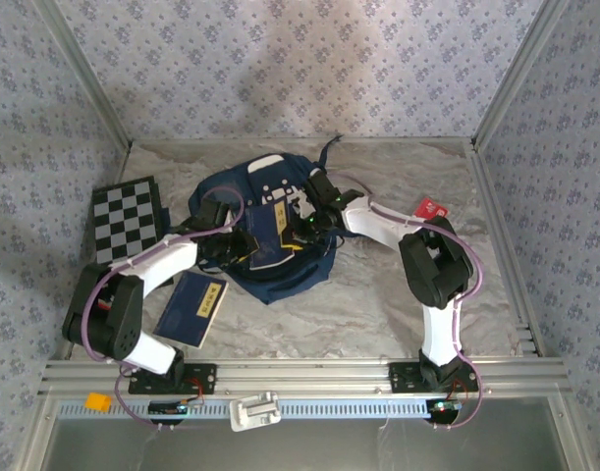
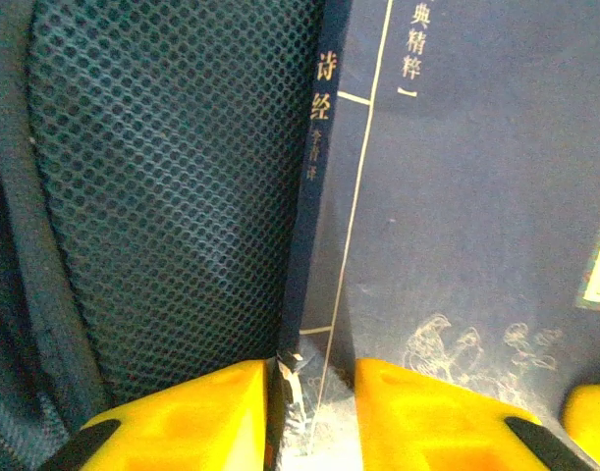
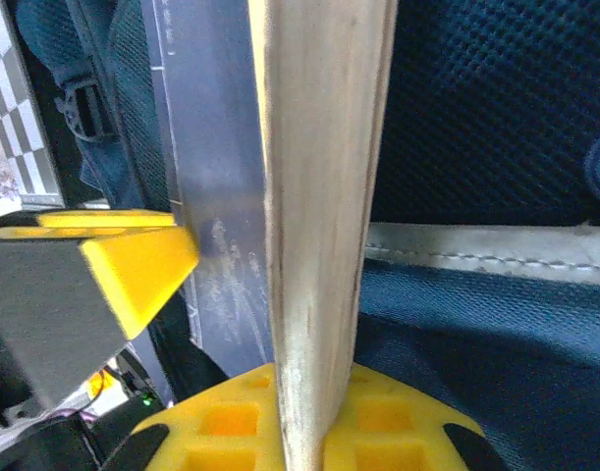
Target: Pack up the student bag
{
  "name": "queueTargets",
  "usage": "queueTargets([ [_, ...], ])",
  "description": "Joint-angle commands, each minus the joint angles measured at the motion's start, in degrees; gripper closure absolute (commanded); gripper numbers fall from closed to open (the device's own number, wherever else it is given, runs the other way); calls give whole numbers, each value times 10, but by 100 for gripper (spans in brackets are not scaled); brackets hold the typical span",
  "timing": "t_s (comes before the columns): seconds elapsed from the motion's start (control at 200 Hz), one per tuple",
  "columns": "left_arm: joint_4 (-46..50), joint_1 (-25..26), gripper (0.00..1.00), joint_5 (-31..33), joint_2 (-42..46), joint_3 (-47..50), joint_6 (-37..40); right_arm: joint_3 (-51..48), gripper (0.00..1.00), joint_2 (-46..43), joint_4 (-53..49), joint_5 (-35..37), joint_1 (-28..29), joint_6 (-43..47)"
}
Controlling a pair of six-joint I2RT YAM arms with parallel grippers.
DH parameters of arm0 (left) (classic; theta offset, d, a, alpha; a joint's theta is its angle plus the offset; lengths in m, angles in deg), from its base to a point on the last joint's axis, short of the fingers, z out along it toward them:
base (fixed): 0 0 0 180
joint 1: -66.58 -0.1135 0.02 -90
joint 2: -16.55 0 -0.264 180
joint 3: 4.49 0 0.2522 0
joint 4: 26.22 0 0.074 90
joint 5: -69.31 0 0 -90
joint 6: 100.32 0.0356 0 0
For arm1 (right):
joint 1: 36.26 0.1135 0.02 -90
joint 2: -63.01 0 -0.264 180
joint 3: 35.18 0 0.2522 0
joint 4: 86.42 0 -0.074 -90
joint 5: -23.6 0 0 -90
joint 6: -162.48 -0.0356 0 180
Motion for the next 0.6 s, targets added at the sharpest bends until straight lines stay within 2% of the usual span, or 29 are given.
queueTargets([
  [0.0,19,6,68,11,32,-5,15,-18,97,-37,-6,15,-9,8],
  [0.04,26,6,65,18,38,-8,25,-26,100,-51,-6,18,-14,9],
  [0.34,115,14,48,91,70,-47,136,-102,100,-184,-48,13,-81,17],
  [0.375,121,20,47,91,73,-55,153,-110,100,-200,-61,13,-91,39],
  [0.44,130,47,43,108,78,-68,189,-141,100,-230,-73,7,-114,42],
  [0.515,159,94,36,170,72,-94,235,-174,100,-270,-78,-5,-142,39],
  [0.595,180,144,32,201,55,-115,280,-195,100,-304,-109,-13,-169,43],
])
